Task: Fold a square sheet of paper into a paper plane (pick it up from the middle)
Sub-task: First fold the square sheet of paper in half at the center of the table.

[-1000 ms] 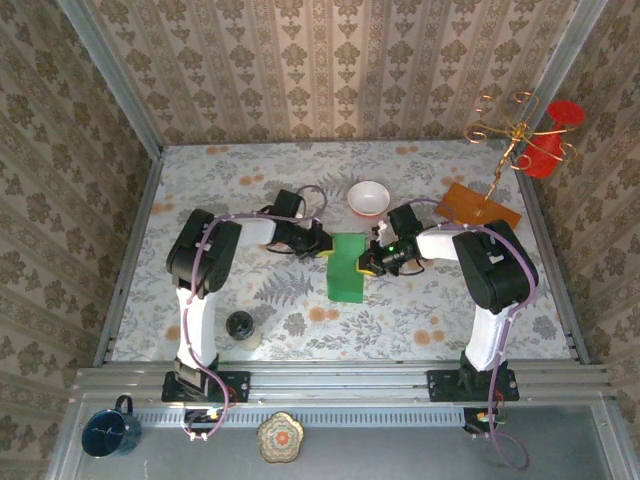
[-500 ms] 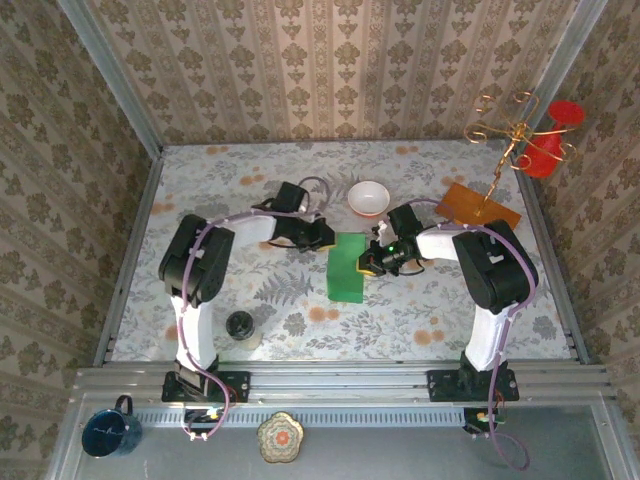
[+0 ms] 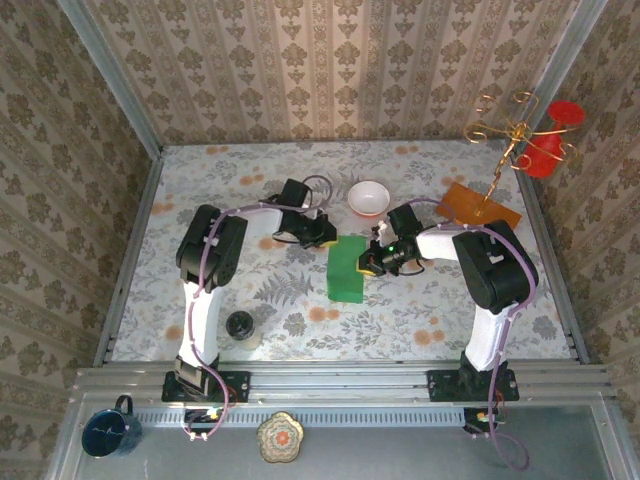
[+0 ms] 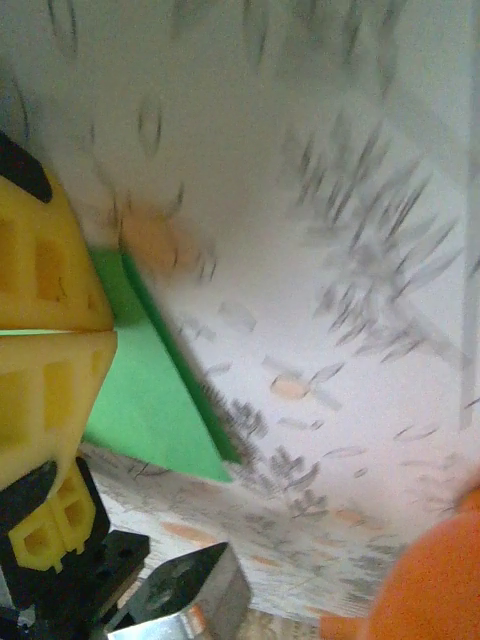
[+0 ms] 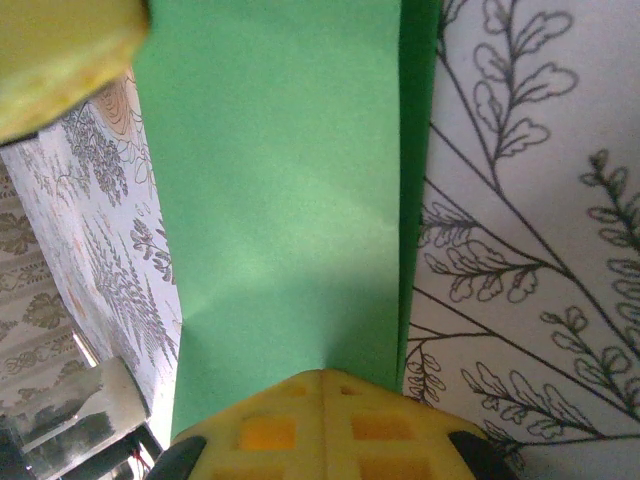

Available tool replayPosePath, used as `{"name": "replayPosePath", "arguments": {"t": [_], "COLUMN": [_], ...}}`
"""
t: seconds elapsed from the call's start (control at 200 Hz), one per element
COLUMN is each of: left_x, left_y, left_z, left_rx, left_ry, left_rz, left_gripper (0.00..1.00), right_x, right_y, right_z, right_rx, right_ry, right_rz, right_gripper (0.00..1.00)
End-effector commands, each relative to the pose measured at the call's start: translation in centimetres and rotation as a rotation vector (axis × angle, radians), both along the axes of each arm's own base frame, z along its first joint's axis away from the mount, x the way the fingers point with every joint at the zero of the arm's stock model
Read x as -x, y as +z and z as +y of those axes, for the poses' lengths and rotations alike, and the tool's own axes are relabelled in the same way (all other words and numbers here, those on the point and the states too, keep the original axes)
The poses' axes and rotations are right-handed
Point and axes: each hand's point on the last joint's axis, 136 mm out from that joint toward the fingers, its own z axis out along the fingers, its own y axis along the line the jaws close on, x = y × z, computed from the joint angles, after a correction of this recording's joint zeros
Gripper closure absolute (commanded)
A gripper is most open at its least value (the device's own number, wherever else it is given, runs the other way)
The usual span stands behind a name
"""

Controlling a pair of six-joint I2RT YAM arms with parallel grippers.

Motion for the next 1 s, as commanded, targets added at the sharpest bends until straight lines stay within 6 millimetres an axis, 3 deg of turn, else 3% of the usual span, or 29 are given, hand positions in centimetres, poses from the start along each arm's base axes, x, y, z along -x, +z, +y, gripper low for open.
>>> {"name": "replayPosePath", "arguments": {"t": [0.0,0.2,0.325,0.43,0.445,0.505,0.685,0.82,0.995], "left_x": [-3.4,-5.4,-4.0,-2.3,-1.3,-0.2,1.1,0.6,-1.9], "left_y": [-2.0,0.4,3.3,4.1,4.0,3.7,1.6,0.4,-1.3], "left_z": [4.3,5.5,3.9,1.8,0.6,-0.9,-2.6,-2.3,0.0], "left_rx": [-0.081,-0.127,-0.094,-0.031,-0.021,0.005,-0.032,-0.075,-0.129], "left_ry": [0.096,0.098,0.060,0.033,0.006,-0.018,-0.057,-0.052,0.026], "left_rz": [-0.021,-0.084,-0.119,-0.106,-0.098,-0.077,-0.041,-0.026,-0.030], "left_gripper": [0.89,0.89,0.89,0.89,0.89,0.89,0.89,0.89,0.89], "right_x": [7.1,6.8,6.6,6.5,6.5,6.5,6.6,6.7,6.6], "right_y": [-10.2,-9.8,-9.5,-9.5,-9.5,-9.6,-9.8,-9.9,-9.9], "right_z": [-7.5,-7.5,-7.4,-7.4,-7.4,-7.3,-7.4,-7.6,-7.8], "right_rx": [0.464,0.464,0.459,0.458,0.458,0.459,0.461,0.468,0.484], "right_ry": [-0.047,-0.050,-0.052,-0.052,-0.052,-0.049,-0.048,-0.048,-0.051], "right_rz": [0.247,0.235,0.227,0.224,0.224,0.225,0.230,0.231,0.230], "right_gripper": [0.94,0.94,0.94,0.95,0.94,0.94,0.95,0.95,0.94]}}
